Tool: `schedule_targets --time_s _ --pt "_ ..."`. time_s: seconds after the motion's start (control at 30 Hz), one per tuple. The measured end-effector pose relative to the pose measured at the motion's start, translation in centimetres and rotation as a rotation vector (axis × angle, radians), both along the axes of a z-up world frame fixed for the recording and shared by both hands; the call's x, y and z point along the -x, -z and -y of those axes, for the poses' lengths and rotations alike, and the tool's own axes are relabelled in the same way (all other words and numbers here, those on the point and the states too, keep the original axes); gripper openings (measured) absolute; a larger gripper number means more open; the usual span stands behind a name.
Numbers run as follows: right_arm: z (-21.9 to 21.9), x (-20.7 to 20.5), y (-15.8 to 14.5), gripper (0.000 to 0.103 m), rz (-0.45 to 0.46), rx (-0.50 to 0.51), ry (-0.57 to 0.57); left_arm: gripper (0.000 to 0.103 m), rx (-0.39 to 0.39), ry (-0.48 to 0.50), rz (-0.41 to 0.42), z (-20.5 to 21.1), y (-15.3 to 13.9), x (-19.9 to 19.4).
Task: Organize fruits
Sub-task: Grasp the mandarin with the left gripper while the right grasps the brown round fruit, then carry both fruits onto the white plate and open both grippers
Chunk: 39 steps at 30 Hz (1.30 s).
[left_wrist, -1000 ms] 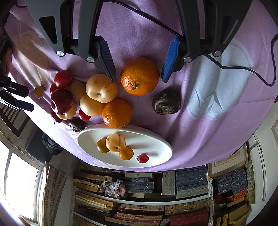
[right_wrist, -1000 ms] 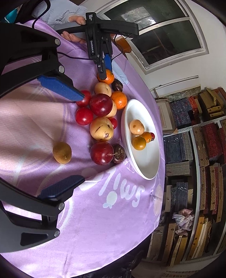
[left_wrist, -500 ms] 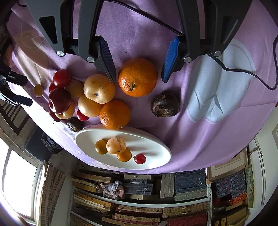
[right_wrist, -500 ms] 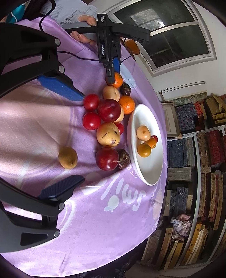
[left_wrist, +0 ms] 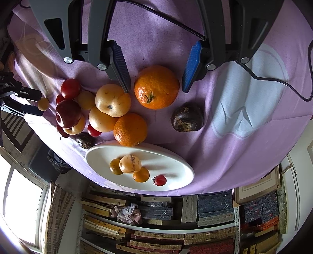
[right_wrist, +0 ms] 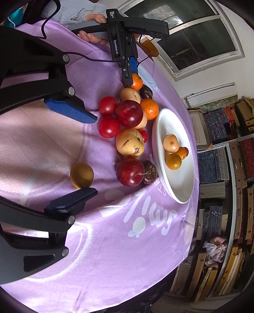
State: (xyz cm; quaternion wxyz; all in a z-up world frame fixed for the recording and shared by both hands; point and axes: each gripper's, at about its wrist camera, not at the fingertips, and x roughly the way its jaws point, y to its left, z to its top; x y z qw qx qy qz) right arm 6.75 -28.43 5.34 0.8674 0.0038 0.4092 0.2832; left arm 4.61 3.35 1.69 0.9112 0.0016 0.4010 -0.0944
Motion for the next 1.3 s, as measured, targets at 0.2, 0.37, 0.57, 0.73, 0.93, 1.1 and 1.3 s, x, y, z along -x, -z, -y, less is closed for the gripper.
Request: schedule_targets --time_s 0.2,0.37,0.57,0.73,0.93,1.1,1.3 --pt "0.4 -1.0 0.9 0.047 -0.066 -0.012 0.013 0.054 0.000 0.000 0.000 0.0 0.0 0.0" --pt "0.4 -0.8 1.0 0.046 -0.070 0.014 0.011 0.054 0.000 0.000 -0.001 0.0 0.0 0.0" --pt "0.7 0.8 0.9 0.046 -0.050 0.051 0.002 0.054 -0.002 0.006 -0.002 0.1 0.0 0.0" --pt "1.0 0.4 1.0 0.045 -0.055 0.045 -0.002 0.049 -0.003 0.003 -0.001 0.1 0.0 0.0" --pt "1.5 0.0 1.2 0.026 -0.076 0.008 0.002 0.048 0.004 0.002 -0.003 0.0 0.1 0.0" --pt "1.6 -0.1 1.2 0.026 -0.083 -0.005 -0.001 0.047 0.001 0.002 -0.003 0.0 0.1 0.0" --pt "1.5 0.0 1.2 0.026 -0.071 0.018 0.000 0.047 -0.037 -0.014 0.021 0.2 -0.1 0.5"
